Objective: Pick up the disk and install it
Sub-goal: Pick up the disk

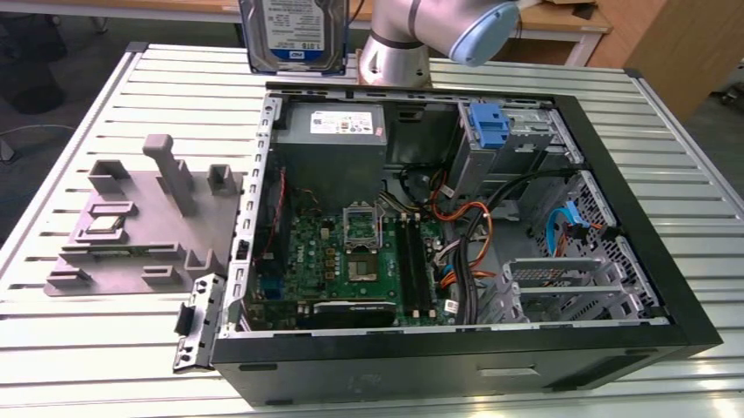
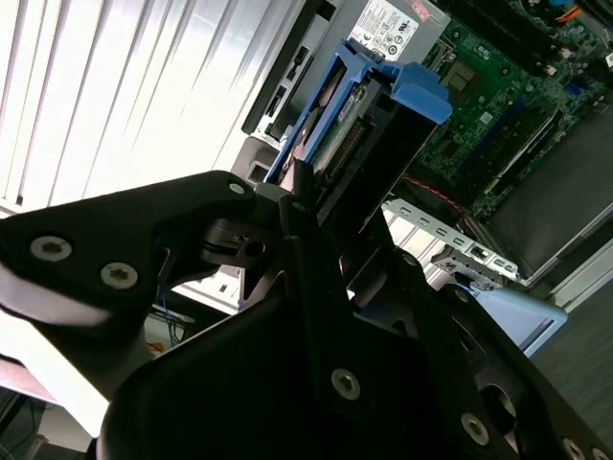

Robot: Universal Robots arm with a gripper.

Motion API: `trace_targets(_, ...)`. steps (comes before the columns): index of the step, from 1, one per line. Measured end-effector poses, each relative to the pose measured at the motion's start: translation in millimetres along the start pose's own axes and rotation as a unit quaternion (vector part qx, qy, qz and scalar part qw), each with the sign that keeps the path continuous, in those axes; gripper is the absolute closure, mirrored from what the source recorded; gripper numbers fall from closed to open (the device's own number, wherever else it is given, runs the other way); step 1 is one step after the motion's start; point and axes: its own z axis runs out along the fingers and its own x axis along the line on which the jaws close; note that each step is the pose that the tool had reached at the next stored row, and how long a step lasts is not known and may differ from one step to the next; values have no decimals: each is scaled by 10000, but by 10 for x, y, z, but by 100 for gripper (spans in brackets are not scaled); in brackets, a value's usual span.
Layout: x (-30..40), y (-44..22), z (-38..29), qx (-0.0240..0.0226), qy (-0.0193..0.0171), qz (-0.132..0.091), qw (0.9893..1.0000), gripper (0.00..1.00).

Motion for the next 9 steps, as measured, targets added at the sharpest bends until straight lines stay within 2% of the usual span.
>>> trace_targets(9,0,-56,1,0,0,0,10000,65)
